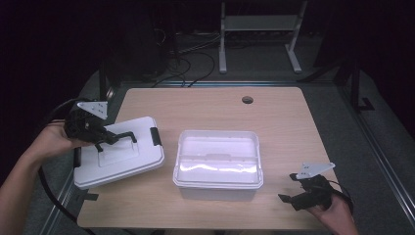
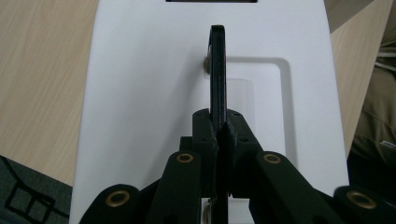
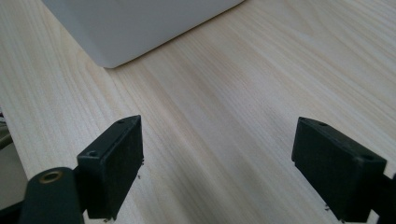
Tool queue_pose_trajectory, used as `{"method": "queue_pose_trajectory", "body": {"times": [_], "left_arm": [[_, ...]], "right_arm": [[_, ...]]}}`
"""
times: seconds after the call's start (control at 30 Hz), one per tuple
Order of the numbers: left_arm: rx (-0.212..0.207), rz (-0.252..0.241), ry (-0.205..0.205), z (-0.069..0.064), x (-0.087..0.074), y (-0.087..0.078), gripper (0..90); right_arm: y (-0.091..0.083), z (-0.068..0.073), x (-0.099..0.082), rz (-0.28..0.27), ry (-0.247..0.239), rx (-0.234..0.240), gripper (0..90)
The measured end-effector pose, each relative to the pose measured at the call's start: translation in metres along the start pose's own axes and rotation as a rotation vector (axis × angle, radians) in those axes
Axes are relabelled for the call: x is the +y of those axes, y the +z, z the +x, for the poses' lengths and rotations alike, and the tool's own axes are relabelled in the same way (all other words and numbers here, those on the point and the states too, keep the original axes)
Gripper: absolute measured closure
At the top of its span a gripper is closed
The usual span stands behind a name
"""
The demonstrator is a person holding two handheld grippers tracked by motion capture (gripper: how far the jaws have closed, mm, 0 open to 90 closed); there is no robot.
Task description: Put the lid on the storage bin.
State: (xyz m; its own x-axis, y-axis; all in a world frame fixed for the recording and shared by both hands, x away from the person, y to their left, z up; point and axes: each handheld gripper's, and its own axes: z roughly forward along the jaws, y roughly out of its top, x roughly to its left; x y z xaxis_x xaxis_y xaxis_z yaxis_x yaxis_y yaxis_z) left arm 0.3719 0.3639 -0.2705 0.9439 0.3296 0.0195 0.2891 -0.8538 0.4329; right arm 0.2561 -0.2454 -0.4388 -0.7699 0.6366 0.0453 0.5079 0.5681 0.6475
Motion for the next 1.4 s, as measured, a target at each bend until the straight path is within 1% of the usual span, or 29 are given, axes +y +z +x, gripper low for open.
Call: {"method": "queue_pose_trajectory", "body": {"times": [0.17, 0.23, 0.3, 0.43, 0.53, 0.6, 0.67, 0.77, 1.0, 1.07, 1.17, 1.23, 1.3, 1.4], "left_arm": [[-0.013, -0.027, 0.020, -0.008, 0.009, -0.014, 84.4], [-0.017, -0.046, 0.023, -0.012, 0.015, -0.019, 84.4], [-0.019, -0.051, 0.038, -0.016, 0.022, -0.024, 84.4], [-0.021, -0.052, 0.062, -0.024, 0.035, -0.029, 84.4], [-0.046, -0.071, 0.086, -0.029, 0.046, -0.032, 84.4], [-0.051, -0.076, 0.096, -0.031, 0.052, -0.033, 84.4], [-0.048, -0.075, 0.103, -0.033, 0.058, -0.034, 84.4], [-0.049, -0.072, 0.118, -0.036, 0.069, -0.034, 84.4], [-0.064, -0.075, 0.168, -0.048, 0.103, -0.029, 84.4], [-0.070, -0.072, 0.186, -0.051, 0.114, -0.026, 84.4], [-0.080, -0.071, 0.200, -0.054, 0.126, -0.020, 84.4], [-0.092, -0.068, 0.212, -0.057, 0.136, -0.016, 84.4], [-0.092, -0.068, 0.227, -0.060, 0.146, -0.011, 84.4], [-0.104, -0.066, 0.244, -0.062, 0.159, -0.005, 84.4]], "right_arm": [[0.000, -0.001, 0.000, 0.001, 0.005, -0.001, 16.1], [0.001, -0.001, 0.001, 0.004, 0.002, -0.002, 16.1], [0.001, 0.000, 0.001, 0.004, 0.001, -0.003, 16.1], [0.000, -0.001, 0.001, 0.003, 0.002, -0.003, 16.1], [0.000, -0.001, 0.001, 0.003, 0.003, -0.002, 16.1], [0.000, -0.001, 0.001, 0.002, 0.004, -0.001, 16.1], [0.000, -0.001, 0.001, 0.000, 0.005, -0.002, 16.1], [0.000, -0.001, 0.001, -0.001, 0.005, -0.003, 16.1], [0.000, -0.001, 0.001, -0.002, 0.004, -0.003, 16.1], [-0.001, -0.002, 0.001, -0.004, 0.002, -0.003, 16.1], [-0.001, -0.002, 0.001, -0.007, 0.002, -0.002, 16.1], [-0.001, -0.002, 0.001, -0.007, 0.002, -0.001, 16.1], [-0.001, -0.002, 0.001, -0.007, 0.001, 0.000, 16.1], [-0.002, -0.001, 0.001, -0.006, 0.002, -0.001, 16.1]]}}
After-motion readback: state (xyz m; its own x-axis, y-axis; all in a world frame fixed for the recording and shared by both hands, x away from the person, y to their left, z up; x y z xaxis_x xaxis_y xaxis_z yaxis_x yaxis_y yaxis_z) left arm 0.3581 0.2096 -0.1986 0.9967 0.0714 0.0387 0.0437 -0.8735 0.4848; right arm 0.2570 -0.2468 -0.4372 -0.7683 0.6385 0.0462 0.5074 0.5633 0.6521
